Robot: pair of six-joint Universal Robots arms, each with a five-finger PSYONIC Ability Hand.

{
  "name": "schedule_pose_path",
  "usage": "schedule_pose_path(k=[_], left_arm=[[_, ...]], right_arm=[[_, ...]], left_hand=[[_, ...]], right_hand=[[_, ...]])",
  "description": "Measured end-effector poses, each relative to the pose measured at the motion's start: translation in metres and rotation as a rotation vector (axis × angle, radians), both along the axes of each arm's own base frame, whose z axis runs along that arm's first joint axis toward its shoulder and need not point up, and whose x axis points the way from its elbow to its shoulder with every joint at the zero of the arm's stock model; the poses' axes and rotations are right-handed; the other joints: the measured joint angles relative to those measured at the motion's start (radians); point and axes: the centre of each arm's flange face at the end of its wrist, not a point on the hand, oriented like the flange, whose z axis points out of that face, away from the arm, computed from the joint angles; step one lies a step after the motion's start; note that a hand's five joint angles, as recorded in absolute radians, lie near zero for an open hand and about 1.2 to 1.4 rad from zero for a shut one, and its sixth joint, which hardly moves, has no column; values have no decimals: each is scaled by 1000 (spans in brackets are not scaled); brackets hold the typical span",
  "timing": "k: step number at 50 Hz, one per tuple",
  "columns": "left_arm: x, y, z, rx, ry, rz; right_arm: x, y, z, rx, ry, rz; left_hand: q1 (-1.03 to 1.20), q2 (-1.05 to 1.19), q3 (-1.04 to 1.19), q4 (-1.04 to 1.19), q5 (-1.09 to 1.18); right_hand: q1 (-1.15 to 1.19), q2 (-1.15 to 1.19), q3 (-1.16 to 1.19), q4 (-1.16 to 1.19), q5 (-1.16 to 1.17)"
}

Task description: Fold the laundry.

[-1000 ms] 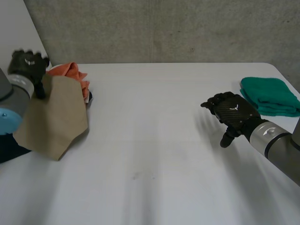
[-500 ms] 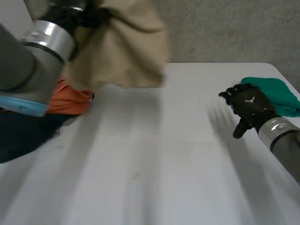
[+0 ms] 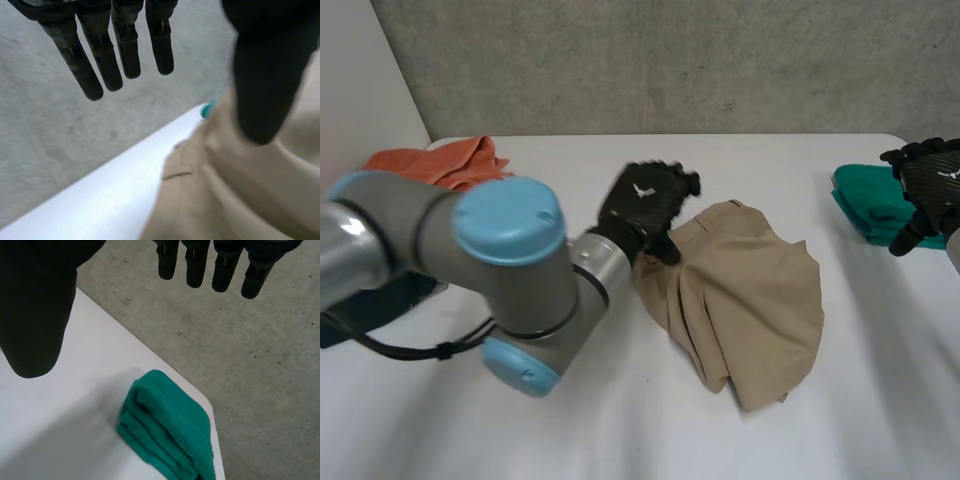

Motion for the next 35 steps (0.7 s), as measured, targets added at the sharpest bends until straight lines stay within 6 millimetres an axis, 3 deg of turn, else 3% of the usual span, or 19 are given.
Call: schedule_pose_path(k=[4, 10, 18, 23, 28, 30, 33, 35], left_arm=[[16, 13, 19, -15, 12, 38], [20, 44, 14, 0, -2, 0], [-13, 90, -23, -14, -34, -147], [-36, 101, -47, -101, -104, -208], [-52, 102, -69, -195, -201, -238], [-58, 102, -78, -245, -250, -247], [-61, 101, -83, -281, -287, -248], [-61, 101, -84, -294, -300, -245]], right_arm=[[4, 2, 1, 33, -5, 45], [17, 3, -4, 128, -25, 196], [35, -27, -25, 188, -20, 382], [51, -47, -46, 161, 56, 452], [72, -55, -69, 142, 128, 517], [84, -56, -82, 137, 156, 549], [96, -56, -92, 136, 170, 578], [102, -55, -96, 134, 172, 593]], left_hand=[[0, -1, 0, 0, 0], [0, -1, 0, 0, 0], [-70, -64, -67, -67, -59], [-126, -132, -132, -126, -124], [-126, -133, -132, -125, -123], [-21, -22, -27, -12, 3], [441, 413, 387, 408, 415], [589, 568, 545, 570, 578]], right_hand=[[0, 0, 0, 0, 0], [0, 0, 0, 0, 0], [0, 0, 0, 0, 0], [0, 0, 0, 0, 0], [0, 0, 0, 0, 0], [0, 0, 0, 0, 0], [0, 0, 0, 0, 0], [87, 95, 96, 95, 78]])
